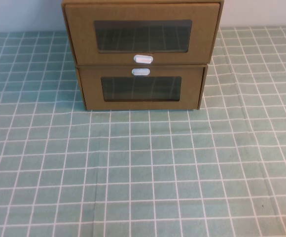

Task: Open the shoe box
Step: 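Pull the top drawer of the cardboard box fully open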

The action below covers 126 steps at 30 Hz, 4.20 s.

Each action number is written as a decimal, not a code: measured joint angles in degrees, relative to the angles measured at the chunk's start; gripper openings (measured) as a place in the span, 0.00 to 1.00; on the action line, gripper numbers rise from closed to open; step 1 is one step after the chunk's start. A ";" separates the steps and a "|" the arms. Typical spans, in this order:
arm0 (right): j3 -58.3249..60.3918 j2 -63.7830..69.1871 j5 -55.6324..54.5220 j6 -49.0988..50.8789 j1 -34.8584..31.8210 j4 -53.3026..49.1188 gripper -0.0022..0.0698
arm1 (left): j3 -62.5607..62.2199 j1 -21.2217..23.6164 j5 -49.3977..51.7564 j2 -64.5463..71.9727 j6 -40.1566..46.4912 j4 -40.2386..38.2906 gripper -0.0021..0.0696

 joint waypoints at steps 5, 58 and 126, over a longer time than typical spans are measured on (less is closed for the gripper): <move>0.00 0.00 0.00 0.00 0.00 0.00 0.01 | 0.00 0.00 0.00 0.00 0.00 0.00 0.02; 0.00 -0.38 -67.03 0.00 0.00 0.26 0.01 | 0.00 0.00 -42.84 0.00 -6.38 0.00 0.02; -62.45 73.63 9.57 -38.99 20.12 20.46 0.01 | -77.72 0.00 6.71 76.88 13.53 -28.19 0.02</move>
